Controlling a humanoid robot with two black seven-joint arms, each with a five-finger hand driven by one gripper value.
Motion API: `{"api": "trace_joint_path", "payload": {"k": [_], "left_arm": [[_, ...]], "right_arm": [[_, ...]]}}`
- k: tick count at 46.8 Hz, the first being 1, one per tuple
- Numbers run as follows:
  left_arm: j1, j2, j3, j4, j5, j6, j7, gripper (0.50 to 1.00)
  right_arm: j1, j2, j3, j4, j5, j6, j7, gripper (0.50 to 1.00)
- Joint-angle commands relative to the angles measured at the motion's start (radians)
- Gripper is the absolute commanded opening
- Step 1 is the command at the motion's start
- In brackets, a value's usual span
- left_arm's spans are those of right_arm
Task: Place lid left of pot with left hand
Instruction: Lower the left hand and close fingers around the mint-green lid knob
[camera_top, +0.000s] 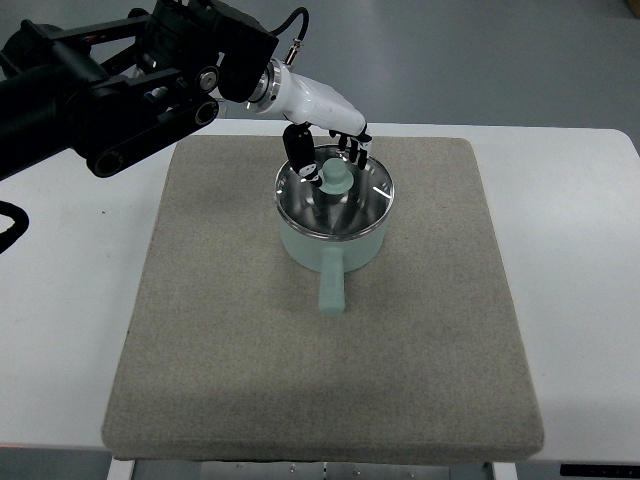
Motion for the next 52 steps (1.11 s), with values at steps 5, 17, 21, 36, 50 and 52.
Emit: {"api": "trace_joint_path", "payload": {"k": [5,17,21,36,50,52], "left_arm": [[0.002,0.000,0.000,0.001,0.000,0.000,0.000,0.686],[0.002,0.001,0.000,-0.001,0.000,0.000,0.000,0.686],[0.002,0.001,0.000,-0.001,0.000,0.000,0.000,0.668],[0.000,0.003,0.000,-0.018,0.000,0.000,0.000,0.548],[-0.003,0.006,0.000,-0.019,0.018,0.000,0.002,0.500],[-0.003,0.007,0.000,-0.019,0.020,0.000,0.002,0.500]], "right_arm": [[0.000,0.000,0.000,0.000,0.000,0.000,0.000,0.923],[0.000,0.000,0.000,0.000,0.000,0.000,0.000,0.921],[0.001,0.000,0.000,0.000,0.000,0.000,0.000,0.921],[0.000,0.000,0.000,0.000,0.000,0.000,0.000,0.921],[0.000,0.000,0.000,0.000,0.000,0.000,0.000,0.921],[0.000,0.000,0.000,0.000,0.000,0.000,0.000,0.921]]}}
